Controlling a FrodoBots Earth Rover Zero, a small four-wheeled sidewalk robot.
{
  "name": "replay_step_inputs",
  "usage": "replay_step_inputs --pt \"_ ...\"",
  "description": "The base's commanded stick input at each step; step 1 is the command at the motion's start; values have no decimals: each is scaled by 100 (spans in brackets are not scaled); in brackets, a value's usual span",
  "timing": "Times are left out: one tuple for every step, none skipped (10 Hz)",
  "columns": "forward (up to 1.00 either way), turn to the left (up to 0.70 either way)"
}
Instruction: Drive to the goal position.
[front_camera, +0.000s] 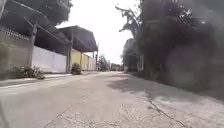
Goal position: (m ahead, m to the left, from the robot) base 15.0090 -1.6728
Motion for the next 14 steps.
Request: replay_step_inputs --pt "70 0" --pt "70 0" --pt "70 0" --pt "70 0" --pt "70 0" --pt "70 0" --pt "70 0" --pt "70 0" --pt "70 0" --pt "70 0" --pt "70 0" --pt "70 0" --pt "70 0" --pt "70 0"
